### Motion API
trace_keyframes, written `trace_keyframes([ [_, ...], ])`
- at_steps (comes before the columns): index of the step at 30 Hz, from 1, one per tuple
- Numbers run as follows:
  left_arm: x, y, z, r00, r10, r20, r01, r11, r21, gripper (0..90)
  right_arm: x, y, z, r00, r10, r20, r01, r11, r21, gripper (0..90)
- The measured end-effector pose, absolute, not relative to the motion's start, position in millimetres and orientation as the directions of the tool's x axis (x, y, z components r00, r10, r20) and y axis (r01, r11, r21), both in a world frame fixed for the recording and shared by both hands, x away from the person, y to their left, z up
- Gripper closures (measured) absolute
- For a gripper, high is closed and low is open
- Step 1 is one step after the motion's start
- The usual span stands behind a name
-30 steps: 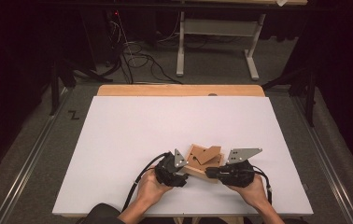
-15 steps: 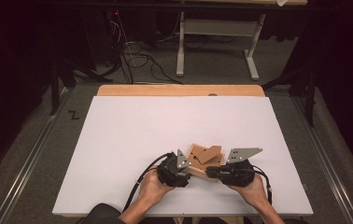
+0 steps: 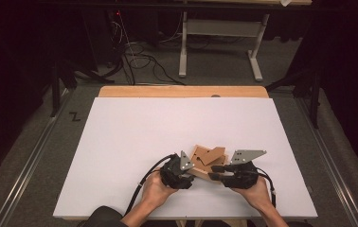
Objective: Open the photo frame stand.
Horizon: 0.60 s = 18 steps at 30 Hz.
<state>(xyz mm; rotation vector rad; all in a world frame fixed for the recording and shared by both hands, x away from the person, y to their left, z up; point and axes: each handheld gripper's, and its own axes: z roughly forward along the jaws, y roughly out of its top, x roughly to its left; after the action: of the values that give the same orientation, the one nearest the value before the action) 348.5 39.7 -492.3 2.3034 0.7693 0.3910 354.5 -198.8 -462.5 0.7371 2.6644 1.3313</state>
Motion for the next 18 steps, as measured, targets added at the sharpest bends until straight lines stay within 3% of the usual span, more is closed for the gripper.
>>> trace_keyframes([
  [6, 347.9, 38.6, -491.1, 0.784, 0.617, 0.069, 0.415, -0.603, 0.681, 44.6, 353.8, -199.5, -461.7, -0.867, 0.484, 0.121, 0.388, 0.501, 0.773, 56.1],
  [15, 348.7, 38.2, -490.4, 0.785, 0.616, 0.068, 0.416, -0.604, 0.680, 44.5, 349.9, -208.3, -455.2, -0.843, 0.530, 0.085, 0.375, 0.467, 0.801, 51.6],
  [18, 349.5, 38.2, -489.1, 0.783, 0.618, 0.067, 0.416, -0.601, 0.682, 44.5, 348.1, -211.5, -452.3, -0.833, 0.553, 0.020, 0.341, 0.485, 0.805, 50.7],
])
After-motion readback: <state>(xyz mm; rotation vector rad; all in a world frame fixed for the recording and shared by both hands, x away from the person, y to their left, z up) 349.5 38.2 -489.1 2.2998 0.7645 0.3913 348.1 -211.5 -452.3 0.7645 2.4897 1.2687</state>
